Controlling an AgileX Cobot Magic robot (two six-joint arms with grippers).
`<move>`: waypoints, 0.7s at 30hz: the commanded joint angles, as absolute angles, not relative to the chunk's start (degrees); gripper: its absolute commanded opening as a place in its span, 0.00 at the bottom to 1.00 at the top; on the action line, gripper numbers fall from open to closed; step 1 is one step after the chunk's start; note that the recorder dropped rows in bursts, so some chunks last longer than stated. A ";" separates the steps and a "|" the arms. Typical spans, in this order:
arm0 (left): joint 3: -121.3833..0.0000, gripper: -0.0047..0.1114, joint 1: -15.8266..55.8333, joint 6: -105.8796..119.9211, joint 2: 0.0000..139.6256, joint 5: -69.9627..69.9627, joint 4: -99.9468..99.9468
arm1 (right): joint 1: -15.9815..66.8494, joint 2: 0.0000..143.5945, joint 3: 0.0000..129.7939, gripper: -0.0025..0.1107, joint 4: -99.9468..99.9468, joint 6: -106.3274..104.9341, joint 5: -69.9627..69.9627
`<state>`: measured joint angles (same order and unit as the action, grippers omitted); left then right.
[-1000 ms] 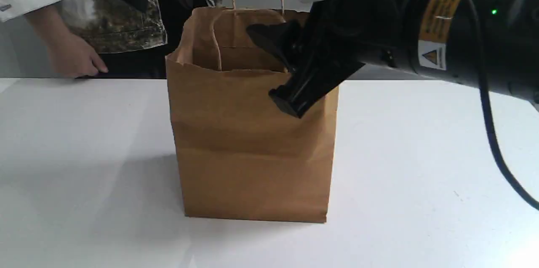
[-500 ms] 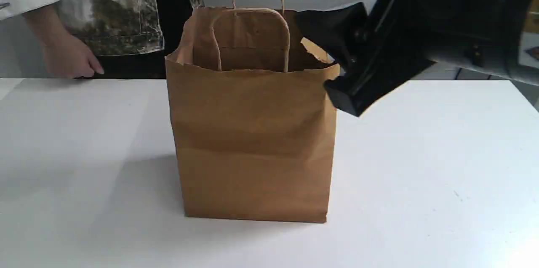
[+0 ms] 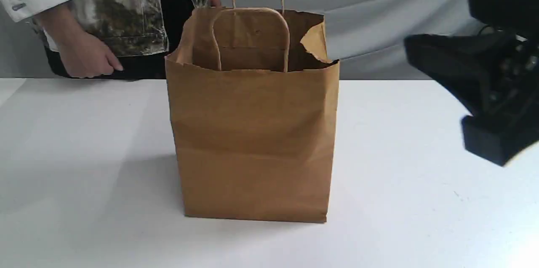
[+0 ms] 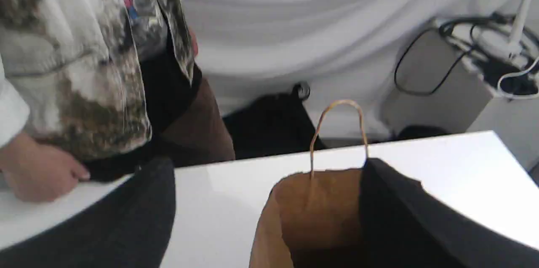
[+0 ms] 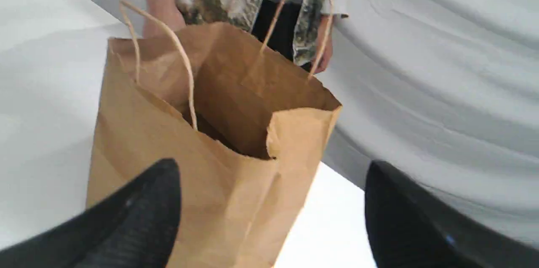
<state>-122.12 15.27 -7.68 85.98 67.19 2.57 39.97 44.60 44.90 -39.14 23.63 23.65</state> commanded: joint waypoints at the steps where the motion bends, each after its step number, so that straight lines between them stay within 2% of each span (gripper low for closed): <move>1: -122.20 0.59 15.34 -5.55 77.62 65.20 1.74 | 39.90 40.80 43.47 0.57 -44.45 29.39 25.18; 8: -121.51 0.59 15.34 -3.77 61.95 64.44 -2.53 | 39.90 38.26 43.13 0.57 -47.21 32.07 25.06; 14: -116.12 0.59 15.34 -2.53 48.19 69.96 -4.67 | 39.90 38.26 43.13 0.57 -47.58 35.96 24.63; 21: -109.56 0.59 15.22 0.00 30.84 69.96 -10.83 | 39.90 38.14 43.13 0.57 -50.52 36.38 25.65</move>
<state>-110.83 15.27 -1.45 34.65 69.76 -10.05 39.97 38.56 43.52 -49.11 35.91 25.14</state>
